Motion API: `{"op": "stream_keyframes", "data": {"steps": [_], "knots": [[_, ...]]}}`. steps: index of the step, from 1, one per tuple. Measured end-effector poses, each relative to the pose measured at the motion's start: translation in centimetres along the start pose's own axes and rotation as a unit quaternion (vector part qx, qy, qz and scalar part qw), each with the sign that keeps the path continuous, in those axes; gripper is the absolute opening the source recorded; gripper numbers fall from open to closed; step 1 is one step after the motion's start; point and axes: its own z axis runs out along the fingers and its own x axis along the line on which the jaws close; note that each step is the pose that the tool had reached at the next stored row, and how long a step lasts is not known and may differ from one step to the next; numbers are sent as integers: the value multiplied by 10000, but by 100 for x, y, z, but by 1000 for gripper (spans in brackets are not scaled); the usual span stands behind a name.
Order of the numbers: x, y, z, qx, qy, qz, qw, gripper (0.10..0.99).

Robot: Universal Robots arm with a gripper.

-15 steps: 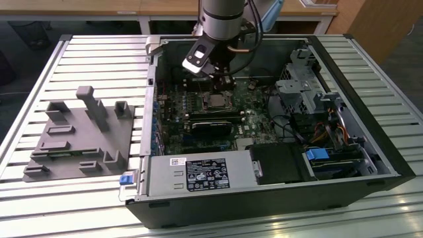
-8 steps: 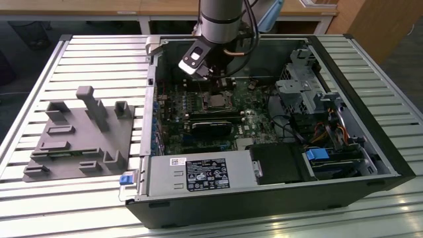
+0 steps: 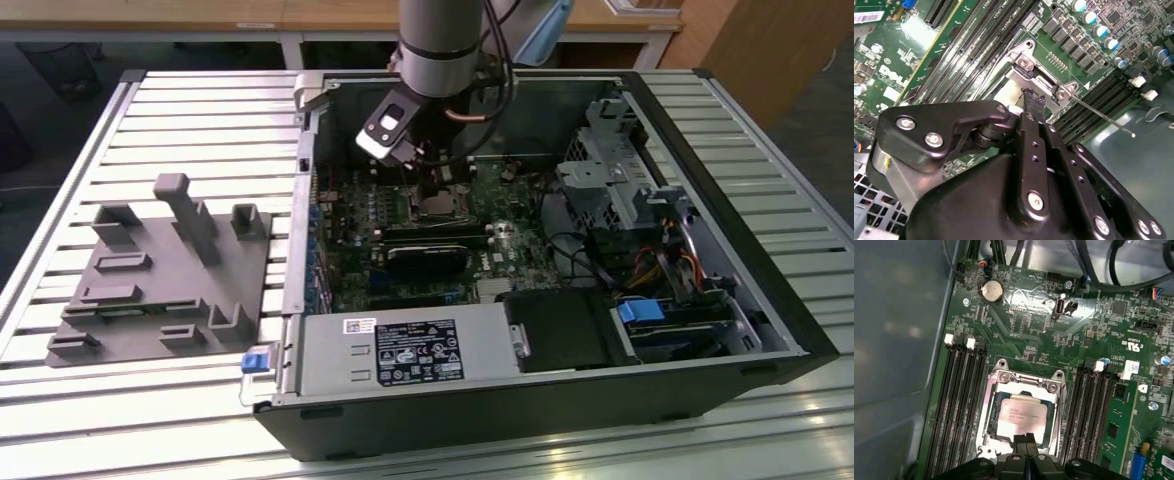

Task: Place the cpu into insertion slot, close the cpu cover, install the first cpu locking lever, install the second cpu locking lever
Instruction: 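Close the cpu cover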

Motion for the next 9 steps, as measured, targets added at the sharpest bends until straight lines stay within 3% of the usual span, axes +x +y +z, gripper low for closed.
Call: {"op": "stream_keyframes", "data": {"steps": [9], "knots": [[5,-16,71,-7,-1,2,10000,106]]}}
